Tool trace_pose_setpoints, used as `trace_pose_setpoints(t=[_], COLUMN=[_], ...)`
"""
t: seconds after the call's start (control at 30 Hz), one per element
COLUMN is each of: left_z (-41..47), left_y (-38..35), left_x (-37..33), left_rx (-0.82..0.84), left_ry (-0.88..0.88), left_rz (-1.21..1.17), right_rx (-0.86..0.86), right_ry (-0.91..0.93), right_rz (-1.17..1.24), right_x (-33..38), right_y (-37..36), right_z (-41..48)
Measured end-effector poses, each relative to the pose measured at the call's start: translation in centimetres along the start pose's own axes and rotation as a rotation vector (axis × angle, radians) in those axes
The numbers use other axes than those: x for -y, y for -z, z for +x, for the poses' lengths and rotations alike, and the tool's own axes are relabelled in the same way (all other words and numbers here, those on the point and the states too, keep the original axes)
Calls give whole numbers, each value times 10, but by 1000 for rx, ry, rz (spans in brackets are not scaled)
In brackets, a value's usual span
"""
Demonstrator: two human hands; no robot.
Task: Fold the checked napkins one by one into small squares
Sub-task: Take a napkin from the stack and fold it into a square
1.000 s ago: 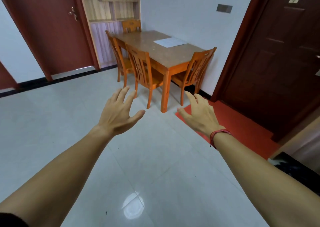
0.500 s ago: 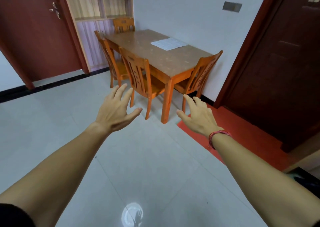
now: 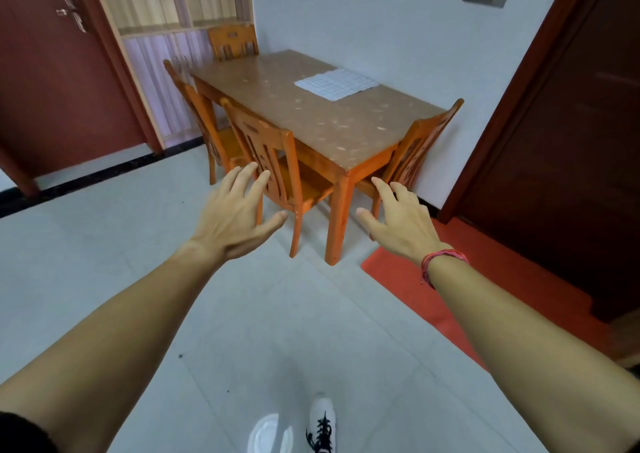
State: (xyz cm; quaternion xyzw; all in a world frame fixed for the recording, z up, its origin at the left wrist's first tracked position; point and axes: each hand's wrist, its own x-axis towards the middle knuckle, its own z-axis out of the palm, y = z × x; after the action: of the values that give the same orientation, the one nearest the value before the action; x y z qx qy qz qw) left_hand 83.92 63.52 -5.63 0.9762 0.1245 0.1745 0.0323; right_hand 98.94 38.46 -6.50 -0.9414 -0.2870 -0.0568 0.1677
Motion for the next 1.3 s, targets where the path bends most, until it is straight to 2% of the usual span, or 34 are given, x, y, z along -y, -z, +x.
trace_pose_setpoints(t=[0.33, 0.7, 1.3], left_z=[176, 316, 558], left_y=[-48, -106, -187], left_x=[35, 86, 208], left_rx=[18, 53, 93], left_ry=[36, 38, -75], left_rz=[36, 57, -16], right_rx=[26, 77, 75], right_ry=[54, 21, -94], right_rz=[33, 28, -13], right_x=[-29, -44, -13], right_y=[-24, -63, -128], right_z=[185, 332, 574])
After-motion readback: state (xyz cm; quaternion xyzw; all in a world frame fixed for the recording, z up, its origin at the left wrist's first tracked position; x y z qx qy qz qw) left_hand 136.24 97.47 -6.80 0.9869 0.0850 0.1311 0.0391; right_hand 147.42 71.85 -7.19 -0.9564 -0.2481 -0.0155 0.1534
